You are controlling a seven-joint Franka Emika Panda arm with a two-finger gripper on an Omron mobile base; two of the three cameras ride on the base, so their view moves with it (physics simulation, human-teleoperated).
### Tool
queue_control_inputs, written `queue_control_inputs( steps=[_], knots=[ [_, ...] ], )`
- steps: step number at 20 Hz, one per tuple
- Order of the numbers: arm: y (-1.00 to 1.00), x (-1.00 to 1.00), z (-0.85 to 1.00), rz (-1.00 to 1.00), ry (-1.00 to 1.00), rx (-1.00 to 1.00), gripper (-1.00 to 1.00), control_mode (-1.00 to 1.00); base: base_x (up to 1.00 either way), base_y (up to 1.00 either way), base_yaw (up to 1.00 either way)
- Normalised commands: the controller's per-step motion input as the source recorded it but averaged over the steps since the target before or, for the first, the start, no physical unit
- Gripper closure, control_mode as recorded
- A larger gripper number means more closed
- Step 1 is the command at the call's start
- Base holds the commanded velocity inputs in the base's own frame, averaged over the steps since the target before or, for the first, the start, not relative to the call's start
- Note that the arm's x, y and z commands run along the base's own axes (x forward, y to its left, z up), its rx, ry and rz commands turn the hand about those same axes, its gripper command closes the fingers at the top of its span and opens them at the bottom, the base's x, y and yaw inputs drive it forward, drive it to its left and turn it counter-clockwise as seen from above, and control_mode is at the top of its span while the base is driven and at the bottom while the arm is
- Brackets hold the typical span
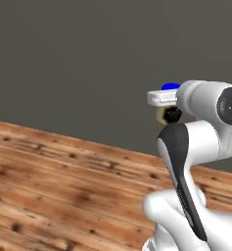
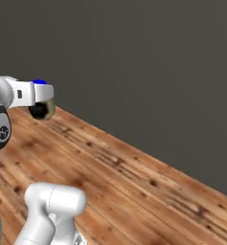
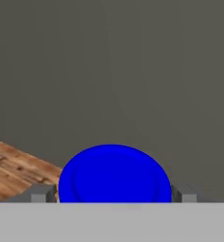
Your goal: Move the mayonnaise and condiment bottle from the cabinet to the dining counter.
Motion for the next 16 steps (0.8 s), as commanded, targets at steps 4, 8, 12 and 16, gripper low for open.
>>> queue_control_inputs(
  steps=[4, 8, 12, 16],
  knots=[
    [0.00, 0.00, 0.00, 0.00, 0.00, 0.00, 1.00, 1.00, 1.00, 0.00, 0.44],
    [0.00, 0.00, 0.00, 0.00, 0.00, 0.00, 1.00, 1.00, 1.00, 0.00, 0.49],
    [0.00, 0.00, 0.00, 0.00, 0.00, 0.00, 1.00, 1.00, 1.00, 0.00, 0.56],
    [0.00, 0.00, 0.00, 0.00, 0.00, 0.00, 1.00, 1.00, 1.00, 0.00, 0.62]
  ],
)
